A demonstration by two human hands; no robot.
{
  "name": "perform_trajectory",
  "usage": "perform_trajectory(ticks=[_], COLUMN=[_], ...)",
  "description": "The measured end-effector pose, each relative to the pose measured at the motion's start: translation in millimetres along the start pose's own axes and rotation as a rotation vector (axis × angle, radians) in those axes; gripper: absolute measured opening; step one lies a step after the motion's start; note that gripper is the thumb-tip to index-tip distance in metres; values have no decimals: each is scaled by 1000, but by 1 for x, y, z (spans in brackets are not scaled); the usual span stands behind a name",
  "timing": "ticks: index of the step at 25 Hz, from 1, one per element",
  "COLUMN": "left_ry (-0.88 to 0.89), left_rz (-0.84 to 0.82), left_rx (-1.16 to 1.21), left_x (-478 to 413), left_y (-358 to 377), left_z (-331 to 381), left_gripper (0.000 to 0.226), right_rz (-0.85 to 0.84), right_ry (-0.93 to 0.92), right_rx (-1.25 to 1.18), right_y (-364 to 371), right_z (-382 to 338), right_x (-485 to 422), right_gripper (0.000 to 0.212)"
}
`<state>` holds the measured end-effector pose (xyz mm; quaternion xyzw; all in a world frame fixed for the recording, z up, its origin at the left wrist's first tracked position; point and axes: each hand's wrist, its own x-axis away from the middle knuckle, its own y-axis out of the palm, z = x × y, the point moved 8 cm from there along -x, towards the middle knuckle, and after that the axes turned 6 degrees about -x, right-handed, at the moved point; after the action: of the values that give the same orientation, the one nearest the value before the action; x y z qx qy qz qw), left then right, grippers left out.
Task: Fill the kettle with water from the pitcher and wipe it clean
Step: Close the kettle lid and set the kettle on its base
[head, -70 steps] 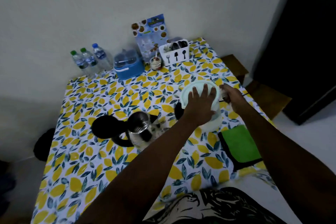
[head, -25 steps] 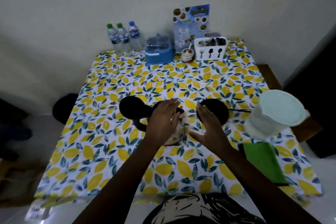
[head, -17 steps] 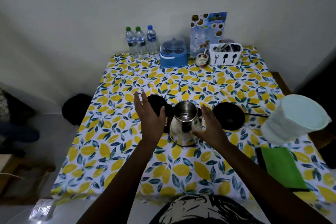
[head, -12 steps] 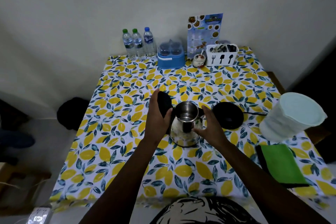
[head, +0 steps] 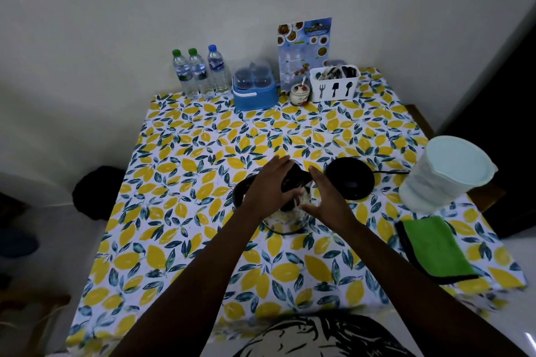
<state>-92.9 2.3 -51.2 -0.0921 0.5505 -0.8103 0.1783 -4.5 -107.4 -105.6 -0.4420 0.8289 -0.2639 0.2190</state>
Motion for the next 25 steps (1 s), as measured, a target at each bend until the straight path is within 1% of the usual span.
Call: perform_trajectory(ticks=[4,6,9,13,17,19,21,23,25], left_ry=[-117,-149,-156,-163,-160,-163,-83,44,128], left_rz=[102,132,131,140,136,152,191,216,235], left_rx=[-62,-62,-32,-47,-46,-37,-44,-50,-43], left_x=[6,11,12,8,8,10,14,15,11], left_y=[-1,1,2,2,4,3,5,11,24], left_z=[-10,-14,-18,-18,-18,-13,8,39,69], left_gripper=[86,83,77,75,75,71,62,54,48], right_rz=[-62,-80,-107,-125,-144,-148,-120,-49,35], right_ry=[-81,-126,-154,-167,-172,-180,-170,-138,-89], right_rx=[81,108,162,219,218,235,242,231,250], right_y=[6,7,6,6,5,4,-2,-15,-36], right_z=[-6,-10,-9,-10,-12,-11,-5,7,26], right_x=[2,3,1,2,4,5,12,27,47], right_gripper=[98,97,93,90,91,90,89,83,77])
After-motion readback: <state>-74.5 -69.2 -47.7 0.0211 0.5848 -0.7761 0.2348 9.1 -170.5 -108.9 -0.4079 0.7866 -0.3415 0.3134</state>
